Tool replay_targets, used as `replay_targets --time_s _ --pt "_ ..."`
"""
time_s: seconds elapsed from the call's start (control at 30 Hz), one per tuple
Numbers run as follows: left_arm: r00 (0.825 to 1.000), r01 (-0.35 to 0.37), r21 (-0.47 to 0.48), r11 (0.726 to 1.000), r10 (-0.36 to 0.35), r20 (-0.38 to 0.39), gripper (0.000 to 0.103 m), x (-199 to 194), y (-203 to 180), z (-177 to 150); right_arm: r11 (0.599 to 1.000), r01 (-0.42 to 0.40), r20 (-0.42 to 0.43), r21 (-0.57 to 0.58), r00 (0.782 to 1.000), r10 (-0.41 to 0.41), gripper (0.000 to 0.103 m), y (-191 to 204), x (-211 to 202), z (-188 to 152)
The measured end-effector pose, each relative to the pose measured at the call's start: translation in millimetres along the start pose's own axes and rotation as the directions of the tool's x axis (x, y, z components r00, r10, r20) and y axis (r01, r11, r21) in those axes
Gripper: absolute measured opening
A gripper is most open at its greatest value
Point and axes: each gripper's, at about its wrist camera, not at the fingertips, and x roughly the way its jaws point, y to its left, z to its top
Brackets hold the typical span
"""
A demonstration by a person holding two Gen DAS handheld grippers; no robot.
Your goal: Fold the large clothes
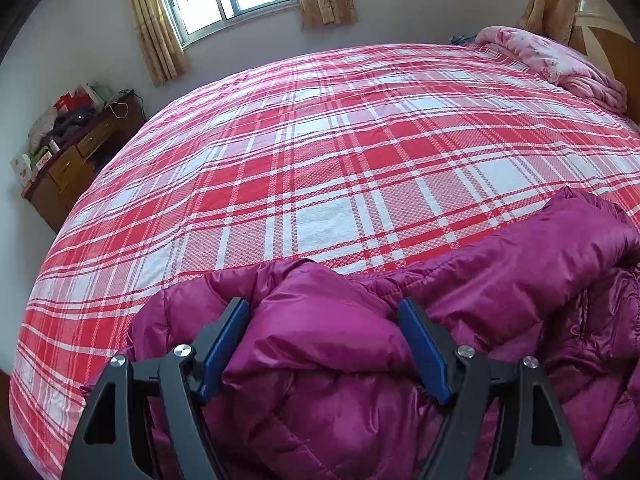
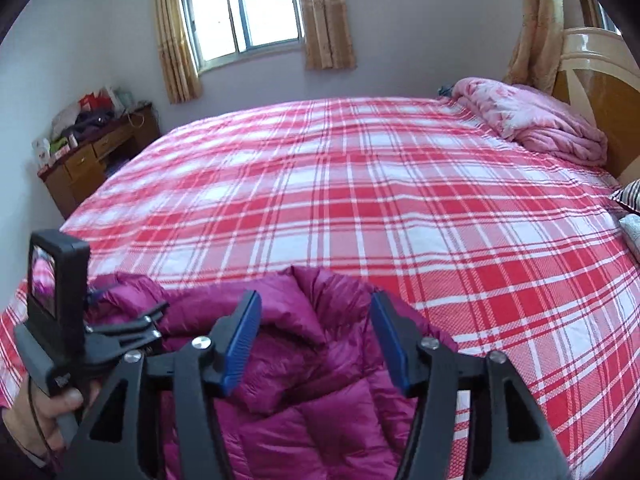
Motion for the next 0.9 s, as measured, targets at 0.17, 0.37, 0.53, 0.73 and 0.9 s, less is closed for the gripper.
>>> replay_targets --time_s 0.17,0.37,0.53,0.73,0.9 --pt "1.000 0.017 -0.029 0.999 -0.017 0.005 0.078 4.8 3.3 -3.4 0.997 -0.080 -0.076 -0.025 0.994 0.077 0.062 26.1 53.1 5.3" --pt "0.999 0.042 -0.069 0.997 -0.043 -0.013 0.083 12.8 9.0 -3.5 0.997 -0.058 -0.184 -0.055 0.982 0.047 0.062 24.9 88.6 -29.2" --pt "0.998 0.056 -0.092 0.994 -0.058 -0.025 0.087 17.1 12.5 -4.2 0.996 -0.039 -0.199 -0.078 0.980 0.023 0.062 23.4 93.1 -36.8" --pt "0.998 0.041 -0.096 0.995 -0.045 -0.038 0.092 20.8 12.0 -4.0 0.995 -0.013 -0.205 -0.099 0.979 -0.008 0.062 27.2 100.2 -41.0" --pt "0.999 0.028 -0.091 0.995 -0.031 -0.039 0.093 21.4 10.9 -3.8 0.994 -0.005 -0.209 -0.106 0.978 -0.017 0.062 28.0 102.5 -41.9"
